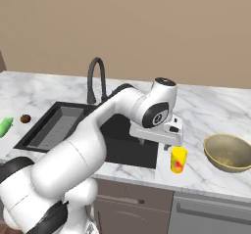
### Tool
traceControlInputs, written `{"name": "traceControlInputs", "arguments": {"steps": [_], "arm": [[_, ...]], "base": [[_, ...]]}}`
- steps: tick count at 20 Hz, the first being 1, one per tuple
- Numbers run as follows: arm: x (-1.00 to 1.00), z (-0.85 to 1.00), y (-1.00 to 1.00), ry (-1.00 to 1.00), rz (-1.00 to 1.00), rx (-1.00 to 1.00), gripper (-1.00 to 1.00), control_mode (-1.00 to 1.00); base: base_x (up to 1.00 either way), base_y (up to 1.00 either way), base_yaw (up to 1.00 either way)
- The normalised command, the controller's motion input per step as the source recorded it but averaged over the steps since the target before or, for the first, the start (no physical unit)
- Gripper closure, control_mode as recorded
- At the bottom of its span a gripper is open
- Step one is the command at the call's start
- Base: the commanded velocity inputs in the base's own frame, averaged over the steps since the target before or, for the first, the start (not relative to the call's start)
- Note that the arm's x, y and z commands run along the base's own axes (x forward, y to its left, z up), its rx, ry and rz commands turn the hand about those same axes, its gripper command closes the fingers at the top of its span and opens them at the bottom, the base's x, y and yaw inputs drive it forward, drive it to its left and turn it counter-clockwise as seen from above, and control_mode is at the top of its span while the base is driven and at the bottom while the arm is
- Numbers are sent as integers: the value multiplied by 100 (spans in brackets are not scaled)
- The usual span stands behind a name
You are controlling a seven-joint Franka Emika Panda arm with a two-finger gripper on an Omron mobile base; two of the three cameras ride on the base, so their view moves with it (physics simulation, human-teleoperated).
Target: Remove the corn and apple from the sink. Then move the bowl and cup from the counter to the sink for washing.
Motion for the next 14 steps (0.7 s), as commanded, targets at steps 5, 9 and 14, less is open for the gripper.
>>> {"name": "traceControlInputs", "arguments": {"steps": [5,9,14], "arm": [[12,-14,-8,0,0,0,-100,-100],[11,-11,-3,0,0,0,-100,-100],[12,-9,0,0,0,-2,-100,-100]], "base": [[0,0,0],[0,0,0],[0,0,0]]}}
